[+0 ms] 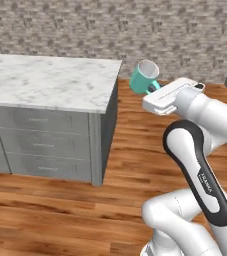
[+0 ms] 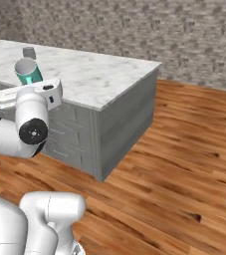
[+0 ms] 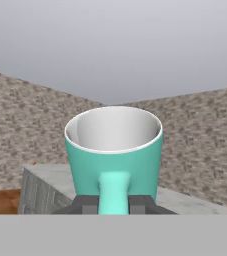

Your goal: Open the cabinet directly in front. Then move the liquor and the mug to the dining counter with the jar on it.

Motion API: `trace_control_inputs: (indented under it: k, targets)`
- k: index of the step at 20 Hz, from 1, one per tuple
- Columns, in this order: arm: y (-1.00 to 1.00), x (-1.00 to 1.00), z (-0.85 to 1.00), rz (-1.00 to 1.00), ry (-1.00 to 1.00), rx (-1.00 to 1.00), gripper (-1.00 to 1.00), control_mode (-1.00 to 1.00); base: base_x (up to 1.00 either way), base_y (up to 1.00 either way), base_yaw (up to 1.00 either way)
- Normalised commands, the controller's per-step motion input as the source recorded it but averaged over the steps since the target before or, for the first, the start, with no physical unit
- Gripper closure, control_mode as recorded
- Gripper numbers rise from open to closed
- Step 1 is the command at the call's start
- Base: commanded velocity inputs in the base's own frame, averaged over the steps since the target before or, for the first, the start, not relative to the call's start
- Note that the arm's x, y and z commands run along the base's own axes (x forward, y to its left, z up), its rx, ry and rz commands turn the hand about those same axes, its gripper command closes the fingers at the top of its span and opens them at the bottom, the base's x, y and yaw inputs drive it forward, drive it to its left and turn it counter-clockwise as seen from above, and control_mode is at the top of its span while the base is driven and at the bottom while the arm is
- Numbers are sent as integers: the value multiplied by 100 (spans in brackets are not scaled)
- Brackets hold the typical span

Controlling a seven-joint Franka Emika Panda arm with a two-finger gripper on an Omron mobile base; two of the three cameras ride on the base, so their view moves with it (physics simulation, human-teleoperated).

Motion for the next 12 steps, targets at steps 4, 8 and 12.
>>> trace_control_inputs:
  k: [4, 8, 12]
  targets:
    - [0, 0, 0, 0, 0, 0, 100, 100, 40, 15, 0]
    - [0, 0, 0, 0, 0, 0, 100, 100, 100, 62, -5]
    - [0, 0, 0, 0, 0, 0, 100, 100, 100, 81, -5]
